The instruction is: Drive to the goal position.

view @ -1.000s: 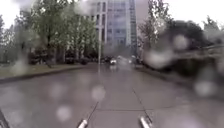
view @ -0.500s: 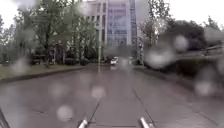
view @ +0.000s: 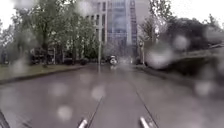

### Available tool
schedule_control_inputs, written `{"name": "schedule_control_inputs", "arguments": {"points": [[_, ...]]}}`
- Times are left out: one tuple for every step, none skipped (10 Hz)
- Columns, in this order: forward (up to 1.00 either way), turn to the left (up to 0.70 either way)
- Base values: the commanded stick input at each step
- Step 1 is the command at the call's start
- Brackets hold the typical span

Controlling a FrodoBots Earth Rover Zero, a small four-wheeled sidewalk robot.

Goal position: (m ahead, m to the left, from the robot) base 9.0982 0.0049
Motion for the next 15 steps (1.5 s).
{"name": "schedule_control_inputs", "arguments": {"points": [[0.70, 0.00], [0.70, 0.00], [0.70, 0.00], [0.70, 0.00], [0.70, 0.00], [0.70, 0.00], [0.70, 0.00], [0.70, 0.00], [0.70, 0.00], [0.70, 0.00], [0.70, 0.00], [0.70, 0.00], [0.70, 0.00], [0.70, 0.00], [0.70, 0.00]]}}
